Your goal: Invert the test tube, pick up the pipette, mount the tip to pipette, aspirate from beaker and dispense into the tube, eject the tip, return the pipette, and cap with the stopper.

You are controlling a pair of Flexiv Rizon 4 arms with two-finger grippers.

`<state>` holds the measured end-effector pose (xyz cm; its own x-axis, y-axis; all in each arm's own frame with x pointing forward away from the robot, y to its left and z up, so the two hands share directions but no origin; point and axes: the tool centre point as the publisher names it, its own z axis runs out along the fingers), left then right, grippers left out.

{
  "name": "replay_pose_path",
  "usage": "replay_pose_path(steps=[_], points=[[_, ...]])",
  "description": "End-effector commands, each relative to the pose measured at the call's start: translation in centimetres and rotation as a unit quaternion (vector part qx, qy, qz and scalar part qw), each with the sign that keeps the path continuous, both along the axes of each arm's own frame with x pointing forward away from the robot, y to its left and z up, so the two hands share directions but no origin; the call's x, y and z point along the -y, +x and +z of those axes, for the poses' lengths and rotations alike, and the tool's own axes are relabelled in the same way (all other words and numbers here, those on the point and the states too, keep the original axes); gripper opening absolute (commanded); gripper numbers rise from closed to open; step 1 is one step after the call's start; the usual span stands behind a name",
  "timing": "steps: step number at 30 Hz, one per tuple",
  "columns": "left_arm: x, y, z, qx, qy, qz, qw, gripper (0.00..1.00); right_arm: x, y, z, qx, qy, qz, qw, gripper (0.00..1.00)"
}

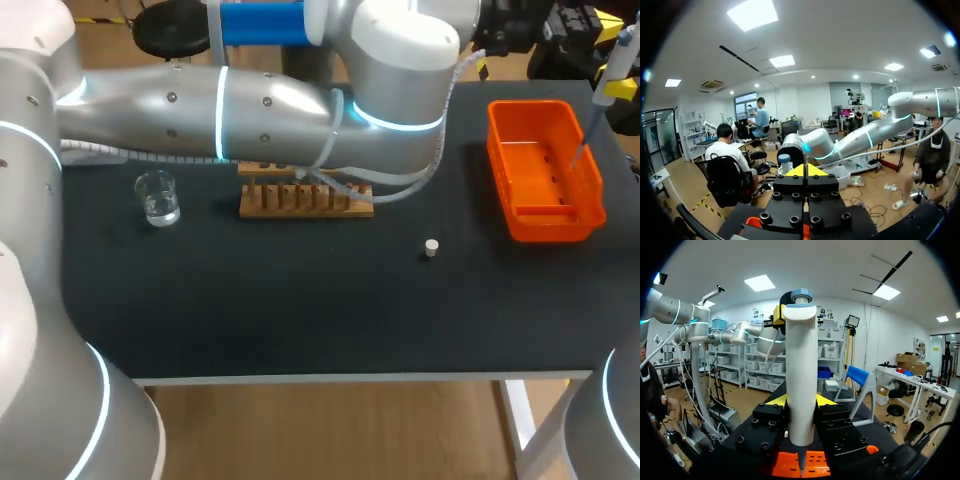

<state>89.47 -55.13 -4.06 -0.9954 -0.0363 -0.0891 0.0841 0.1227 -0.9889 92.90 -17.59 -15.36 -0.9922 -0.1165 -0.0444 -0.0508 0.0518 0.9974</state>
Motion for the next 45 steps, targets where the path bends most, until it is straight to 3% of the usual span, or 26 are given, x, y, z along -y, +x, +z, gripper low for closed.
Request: replay_pose_path(steps=[1, 15, 45], points=[[1.1, 0.2, -0.6, 0.005, -0.043, 0.007, 0.999, 0.0, -0.1, -0.1, 0.1, 0.001, -0.002, -0.001, 1.0, 0.0], [2.2, 1.8, -1.0, 0.009, -0.051, 0.019, 0.998, 0.0, -0.1, -0.1, 0.1, 0.001, -0.002, -0.001, 1.0, 0.0], [3.6, 3.4, -1.9, 0.0, -0.06, 0.026, 0.998, 0.0, -0.1, -0.1, 0.1, 0.001, -0.002, -0.001, 1.0, 0.0]])
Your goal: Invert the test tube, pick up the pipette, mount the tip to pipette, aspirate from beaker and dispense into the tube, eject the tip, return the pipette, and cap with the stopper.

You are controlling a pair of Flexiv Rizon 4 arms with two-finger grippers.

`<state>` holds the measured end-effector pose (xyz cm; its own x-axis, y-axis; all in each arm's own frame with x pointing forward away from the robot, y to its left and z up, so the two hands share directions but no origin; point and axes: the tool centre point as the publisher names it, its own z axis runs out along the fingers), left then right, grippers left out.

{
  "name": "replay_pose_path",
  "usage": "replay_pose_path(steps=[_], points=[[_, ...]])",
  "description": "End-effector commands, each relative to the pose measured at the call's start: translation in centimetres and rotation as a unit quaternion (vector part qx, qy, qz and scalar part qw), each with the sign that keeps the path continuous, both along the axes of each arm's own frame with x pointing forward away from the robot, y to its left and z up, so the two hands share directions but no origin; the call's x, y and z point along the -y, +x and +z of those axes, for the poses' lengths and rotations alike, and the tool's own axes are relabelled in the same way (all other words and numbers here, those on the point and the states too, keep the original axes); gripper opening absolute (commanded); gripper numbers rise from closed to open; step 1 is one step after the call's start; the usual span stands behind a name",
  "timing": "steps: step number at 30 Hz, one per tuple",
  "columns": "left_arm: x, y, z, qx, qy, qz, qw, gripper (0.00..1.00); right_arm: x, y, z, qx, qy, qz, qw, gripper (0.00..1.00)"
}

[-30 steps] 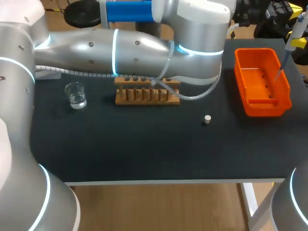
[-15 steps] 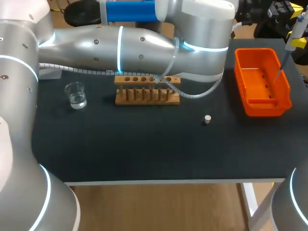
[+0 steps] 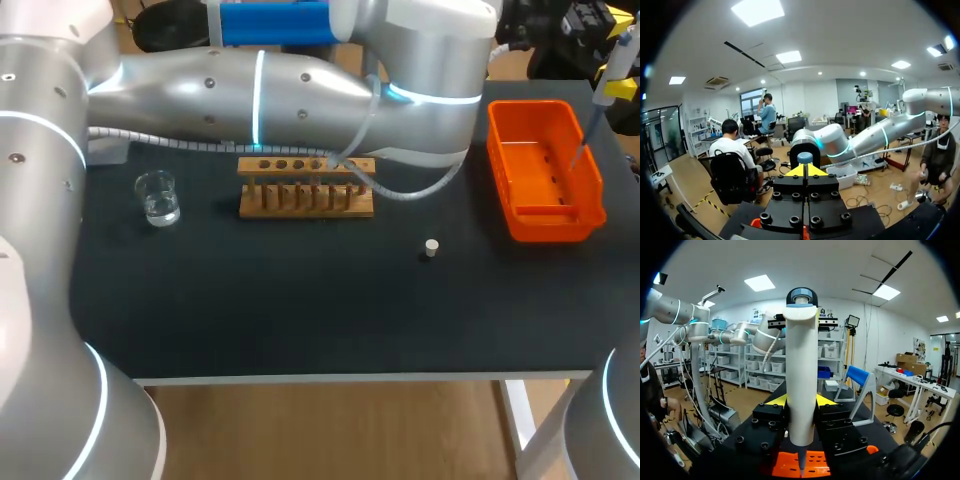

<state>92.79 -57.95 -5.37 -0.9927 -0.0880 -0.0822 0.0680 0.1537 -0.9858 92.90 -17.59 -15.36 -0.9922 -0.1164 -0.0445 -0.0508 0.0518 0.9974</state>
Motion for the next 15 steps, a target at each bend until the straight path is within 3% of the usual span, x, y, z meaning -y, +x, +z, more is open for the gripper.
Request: replay_pose_path(steps=[1, 15], points=[[0.83, 0.13, -0.59, 0.006, -0.073, -0.001, 0.997, 0.0, -0.05, -0.09, 0.11, 0.001, -0.002, -0.001, 1.0, 0.0], [0.75, 0.19, -1.51, -0.005, -0.071, 0.001, 0.997, 0.0, -0.05, -0.09, 0.11, 0.001, -0.002, -0.001, 1.0, 0.0]])
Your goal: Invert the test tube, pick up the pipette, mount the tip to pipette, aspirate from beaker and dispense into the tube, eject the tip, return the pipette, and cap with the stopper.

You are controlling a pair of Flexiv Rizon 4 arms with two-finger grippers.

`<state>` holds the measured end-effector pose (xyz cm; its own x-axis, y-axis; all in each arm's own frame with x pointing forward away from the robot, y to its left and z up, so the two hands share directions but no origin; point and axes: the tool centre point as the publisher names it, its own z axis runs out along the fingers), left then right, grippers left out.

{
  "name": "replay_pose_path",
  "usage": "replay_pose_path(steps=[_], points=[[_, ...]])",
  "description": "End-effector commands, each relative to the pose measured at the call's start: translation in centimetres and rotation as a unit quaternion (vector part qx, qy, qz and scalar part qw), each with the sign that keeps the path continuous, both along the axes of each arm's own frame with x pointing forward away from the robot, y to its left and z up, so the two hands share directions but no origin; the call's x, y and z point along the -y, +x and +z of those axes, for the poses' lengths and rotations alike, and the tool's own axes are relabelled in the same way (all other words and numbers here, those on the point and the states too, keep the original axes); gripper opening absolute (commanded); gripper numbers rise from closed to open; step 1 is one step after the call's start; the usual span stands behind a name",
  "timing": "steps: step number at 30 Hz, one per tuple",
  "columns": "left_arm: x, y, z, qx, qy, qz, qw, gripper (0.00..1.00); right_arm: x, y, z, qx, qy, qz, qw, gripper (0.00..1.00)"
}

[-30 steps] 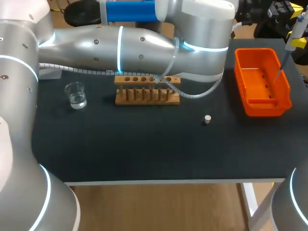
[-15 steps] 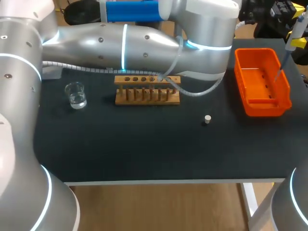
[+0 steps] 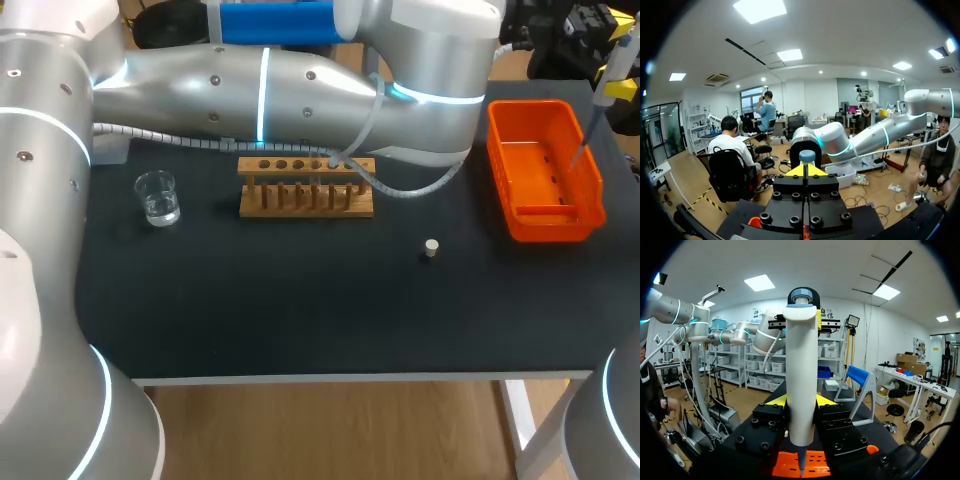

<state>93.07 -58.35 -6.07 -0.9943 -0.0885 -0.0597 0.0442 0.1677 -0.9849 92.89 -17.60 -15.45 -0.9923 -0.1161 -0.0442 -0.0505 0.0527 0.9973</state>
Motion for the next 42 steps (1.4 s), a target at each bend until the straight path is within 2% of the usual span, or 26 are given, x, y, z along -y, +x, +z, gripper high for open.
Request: replay_pose_path(steps=[1, 35, 42], points=[[0.3, -0.1, -0.9, 0.006, -0.078, 0.002, 0.997, 0.0, -0.1, -0.1, 0.2, 0.001, -0.002, -0.001, 1.0, 0.0], [0.8, -0.3, -3.1, -0.017, -0.077, -0.002, 0.997, 0.0, -0.1, -0.1, 0.2, 0.001, -0.002, -0.001, 1.0, 0.0], [0.5, -0.3, -2.5, -0.012, -0.085, 0.002, 0.996, 0.0, -0.1, -0.1, 0.2, 0.001, -0.002, -0.001, 1.0, 0.0]])
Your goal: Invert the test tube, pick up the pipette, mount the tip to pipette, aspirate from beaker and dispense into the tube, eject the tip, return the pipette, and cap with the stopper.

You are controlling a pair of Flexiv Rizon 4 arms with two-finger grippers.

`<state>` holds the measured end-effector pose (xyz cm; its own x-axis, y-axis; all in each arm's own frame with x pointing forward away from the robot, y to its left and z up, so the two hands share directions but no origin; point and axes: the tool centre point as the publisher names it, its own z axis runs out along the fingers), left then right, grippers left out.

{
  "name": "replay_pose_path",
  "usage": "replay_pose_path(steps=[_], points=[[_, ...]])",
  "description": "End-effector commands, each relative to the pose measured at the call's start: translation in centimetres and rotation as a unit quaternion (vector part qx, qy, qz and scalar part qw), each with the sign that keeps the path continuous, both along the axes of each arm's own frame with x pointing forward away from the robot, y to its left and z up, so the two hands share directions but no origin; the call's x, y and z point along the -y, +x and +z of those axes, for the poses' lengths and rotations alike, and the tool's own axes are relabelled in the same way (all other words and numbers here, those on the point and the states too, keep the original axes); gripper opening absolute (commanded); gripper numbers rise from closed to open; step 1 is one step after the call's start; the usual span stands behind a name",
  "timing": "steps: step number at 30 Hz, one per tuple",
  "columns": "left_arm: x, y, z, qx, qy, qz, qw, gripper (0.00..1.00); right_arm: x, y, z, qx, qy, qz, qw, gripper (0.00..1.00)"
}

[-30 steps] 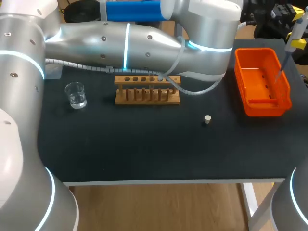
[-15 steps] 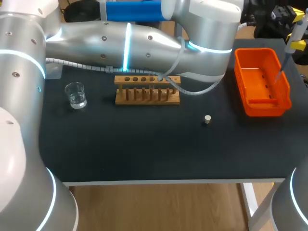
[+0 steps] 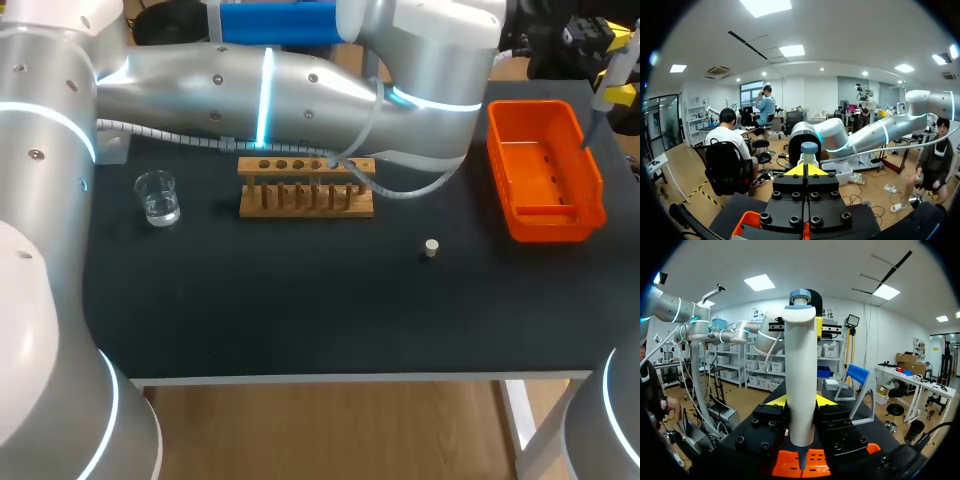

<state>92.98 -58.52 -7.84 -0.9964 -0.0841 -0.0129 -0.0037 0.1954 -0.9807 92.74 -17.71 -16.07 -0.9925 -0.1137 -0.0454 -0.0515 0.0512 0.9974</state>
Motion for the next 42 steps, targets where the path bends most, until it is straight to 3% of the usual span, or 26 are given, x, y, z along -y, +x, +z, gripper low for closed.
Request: replay_pose_path(steps=[1, 11, 12, 13, 14, 18, 23, 26, 32, 42], points=[[0.3, -0.2, -0.4, 0.016, -0.1, 0.007, 0.995, 0.0, -0.2, 0.1, 0.8, 0.0, -0.002, 0.0, 1.0, 0.0], [0.0, 0.0, 2.8, 0.03, -0.11, 0.017, 0.993, 0.0, -0.2, 0.1, 0.8, 0.0, -0.002, 0.0, 1.0, 0.0], [-0.1, 0.0, 3.0, 0.03, -0.111, 0.018, 0.993, 0.14, -0.2, 0.1, 0.8, 0.0, -0.002, 0.0, 1.0, 0.0], [-0.2, 0.0, 3.3, 0.029, -0.111, 0.019, 0.993, 0.74, -0.2, 0.1, 0.8, 0.0, -0.002, 0.0, 1.0, 0.0], [-0.2, 0.0, 3.6, 0.031, -0.109, 0.017, 0.993, 1.0, -0.2, 0.1, 0.8, 0.0, -0.002, 0.0, 1.0, 0.0], [-0.9, 0.2, 4.5, 0.034, -0.098, -0.011, 0.995, 1.0, -0.2, 0.1, 0.8, 0.0, -0.002, 0.0, 1.0, 0.0], [-3.0, 0.2, 4.9, 0.016, -0.075, -0.058, 0.995, 1.0, -0.2, 0.1, 0.8, 0.0, -0.002, 0.0, 1.0, 0.0], [-4.4, -0.2, 5.1, 0.013, -0.056, -0.064, 0.996, 1.0, -0.2, 0.1, 0.8, 0.0, -0.002, 0.0, 1.0, 0.0], [-7.5, -1.3, 5.3, 0.02, -0.051, -0.078, 0.995, 1.0, -0.2, 0.1, 0.8, 0.0, -0.002, 0.0, 1.0, 0.0], [-13.1, -4.1, 4.3, 0.019, -0.051, -0.036, 0.998, 1.0, -0.2, 0.1, 0.8, 0.0, -0.002, 0.0, 1.0, 0.0]])
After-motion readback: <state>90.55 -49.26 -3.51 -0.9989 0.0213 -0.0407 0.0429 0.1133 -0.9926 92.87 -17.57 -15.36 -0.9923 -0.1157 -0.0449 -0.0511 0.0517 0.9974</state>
